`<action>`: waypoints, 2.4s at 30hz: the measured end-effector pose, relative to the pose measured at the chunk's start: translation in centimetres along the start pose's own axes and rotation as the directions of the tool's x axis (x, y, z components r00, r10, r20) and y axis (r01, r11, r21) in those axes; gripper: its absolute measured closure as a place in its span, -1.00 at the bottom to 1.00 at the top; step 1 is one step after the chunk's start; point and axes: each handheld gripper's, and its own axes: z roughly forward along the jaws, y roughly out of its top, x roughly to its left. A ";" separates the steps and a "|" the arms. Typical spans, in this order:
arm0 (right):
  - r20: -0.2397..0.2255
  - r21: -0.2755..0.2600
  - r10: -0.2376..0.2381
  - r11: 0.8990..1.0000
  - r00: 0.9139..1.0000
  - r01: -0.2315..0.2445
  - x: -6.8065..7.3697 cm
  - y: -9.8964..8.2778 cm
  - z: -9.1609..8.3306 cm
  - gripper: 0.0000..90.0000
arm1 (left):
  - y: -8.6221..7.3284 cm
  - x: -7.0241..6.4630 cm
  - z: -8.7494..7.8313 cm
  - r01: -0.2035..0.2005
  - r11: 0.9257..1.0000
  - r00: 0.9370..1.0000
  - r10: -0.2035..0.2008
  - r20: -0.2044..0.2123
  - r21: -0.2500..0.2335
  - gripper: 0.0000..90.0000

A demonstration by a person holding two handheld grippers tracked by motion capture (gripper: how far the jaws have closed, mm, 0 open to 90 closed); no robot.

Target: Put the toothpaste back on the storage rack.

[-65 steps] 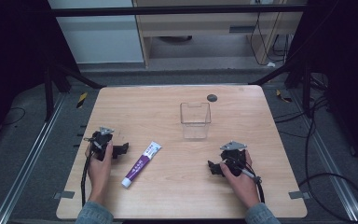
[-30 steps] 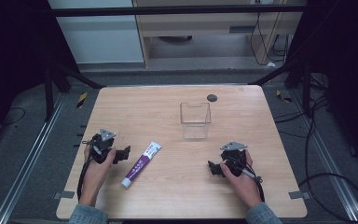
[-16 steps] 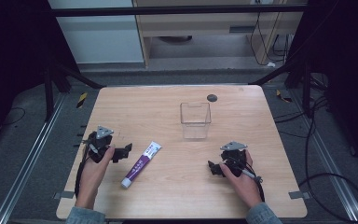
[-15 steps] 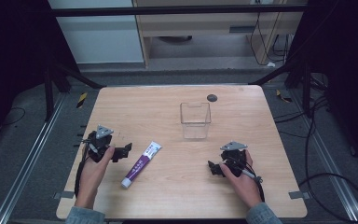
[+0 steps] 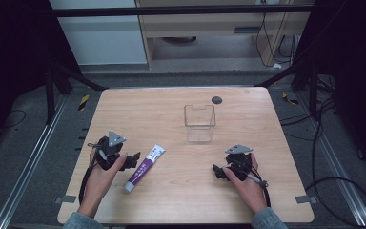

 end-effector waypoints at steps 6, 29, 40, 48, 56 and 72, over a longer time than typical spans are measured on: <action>0.000 0.001 0.001 1.000 1.000 -0.001 0.0 0.0 0.0 -0.99 | 0.6 -0.6 0.4 -0.025 0.998 1.000 0.025 0.014 0.050 -0.91; 0.000 0.000 0.001 1.000 1.000 -0.001 0.0 0.0 0.0 -0.99 | 2.7 -4.4 2.4 -0.240 0.935 0.971 0.232 0.061 0.262 -0.87; 0.000 0.000 0.001 1.000 1.000 -0.001 0.0 0.0 0.0 -0.99 | 3.1 -4.5 3.2 -0.229 0.928 0.973 0.207 0.106 0.295 -0.77; 0.000 0.000 0.000 1.000 1.000 0.000 0.0 0.0 0.0 -0.99 | 2.9 -4.7 3.5 -0.221 0.925 0.973 0.190 0.128 0.309 -0.74; 0.000 0.000 0.000 1.000 1.000 0.000 0.0 0.0 0.0 -0.99 | 2.8 -4.2 4.8 -0.216 0.907 0.974 0.174 0.145 0.361 -0.60; -0.001 0.001 -0.001 1.000 1.000 0.001 0.0 0.0 0.0 -0.99 | 2.9 -4.4 7.8 -0.203 0.884 0.972 0.131 0.195 0.422 -0.18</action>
